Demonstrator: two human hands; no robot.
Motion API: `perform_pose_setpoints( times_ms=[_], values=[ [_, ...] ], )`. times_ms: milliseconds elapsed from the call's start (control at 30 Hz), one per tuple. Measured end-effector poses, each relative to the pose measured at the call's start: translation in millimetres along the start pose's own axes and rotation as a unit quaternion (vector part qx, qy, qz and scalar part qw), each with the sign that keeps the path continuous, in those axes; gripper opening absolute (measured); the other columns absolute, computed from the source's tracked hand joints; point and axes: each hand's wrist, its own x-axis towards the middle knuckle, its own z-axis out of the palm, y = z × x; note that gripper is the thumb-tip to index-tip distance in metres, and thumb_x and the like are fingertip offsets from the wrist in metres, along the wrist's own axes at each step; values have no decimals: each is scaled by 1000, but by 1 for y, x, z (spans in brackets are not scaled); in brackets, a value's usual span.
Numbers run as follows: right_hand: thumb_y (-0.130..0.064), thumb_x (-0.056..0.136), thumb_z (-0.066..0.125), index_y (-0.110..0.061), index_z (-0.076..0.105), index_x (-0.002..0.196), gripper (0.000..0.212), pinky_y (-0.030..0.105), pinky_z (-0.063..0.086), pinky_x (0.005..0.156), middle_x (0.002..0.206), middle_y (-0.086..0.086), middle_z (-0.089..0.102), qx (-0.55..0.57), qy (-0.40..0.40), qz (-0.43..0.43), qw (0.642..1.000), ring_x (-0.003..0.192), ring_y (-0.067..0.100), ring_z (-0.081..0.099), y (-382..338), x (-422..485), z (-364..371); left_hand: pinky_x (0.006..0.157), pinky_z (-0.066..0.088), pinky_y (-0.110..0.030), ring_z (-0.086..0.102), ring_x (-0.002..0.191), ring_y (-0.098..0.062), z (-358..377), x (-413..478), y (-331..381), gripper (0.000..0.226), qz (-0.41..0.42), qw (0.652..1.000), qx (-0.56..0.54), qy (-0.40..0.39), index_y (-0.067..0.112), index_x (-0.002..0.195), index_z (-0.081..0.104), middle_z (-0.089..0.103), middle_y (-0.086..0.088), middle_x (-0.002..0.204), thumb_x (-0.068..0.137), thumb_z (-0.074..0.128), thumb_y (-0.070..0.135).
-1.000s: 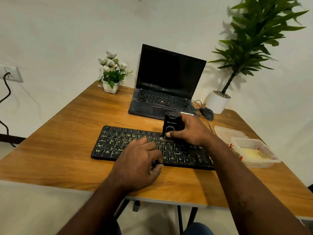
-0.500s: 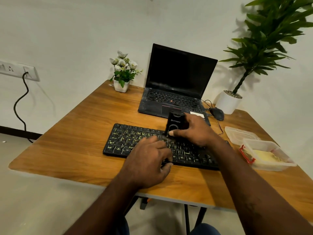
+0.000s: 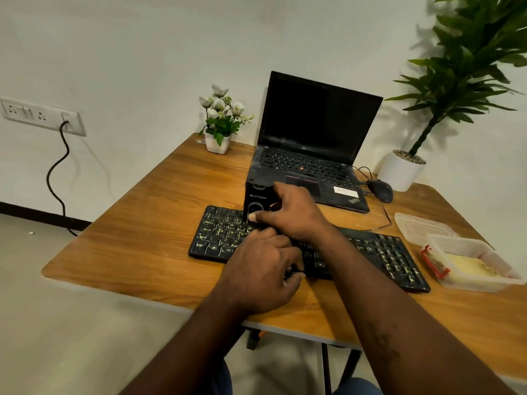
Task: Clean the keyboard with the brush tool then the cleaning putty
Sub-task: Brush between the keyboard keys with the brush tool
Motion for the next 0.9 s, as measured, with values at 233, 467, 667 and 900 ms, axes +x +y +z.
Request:
perform_pose_setpoints(
  times_ms=[233, 467, 667, 900],
  values=[
    [-37, 75, 90, -26, 68, 120, 51, 38, 58, 93, 110, -7, 75, -15, -25, 8, 1000, 99, 8, 70, -9, 15, 1, 77, 42, -35, 47, 90, -9, -4, -9, -2, 23, 5, 1000, -3, 4, 34, 103, 76, 65, 15, 95, 90, 60, 44],
    [-35, 76, 89, -27, 68, 118, 47, 39, 59, 90, 107, -9, 74, 38, -18, -1, 999, 95, 8, 70, -29, 31, 28, 80, 39, -33, 46, 95, -10, -11, -17, -6, 25, -3, 1000, -14, 0, 31, 107, 72, 64, 12, 100, 86, 65, 42],
    [-32, 76, 90, -27, 66, 112, 45, 37, 59, 90, 105, -9, 71, 17, -55, -29, 998, 98, 11, 69, -54, 44, 39, 76, 41, -36, 47, 87, -12, -20, -28, -10, 16, 1, 999, -26, 40, 27, 94, 74, 62, 11, 89, 89, 66, 39],
    [-35, 77, 88, -23, 63, 128, 58, 39, 59, 90, 115, -4, 71, 11, -55, -48, 997, 103, 14, 68, -54, 46, 48, 79, 44, -33, 42, 103, -7, -80, -61, -89, 63, -284, 958, -42, 4, 40, 109, 48, 44, 23, 107, 65, 76, 76]
  ],
)
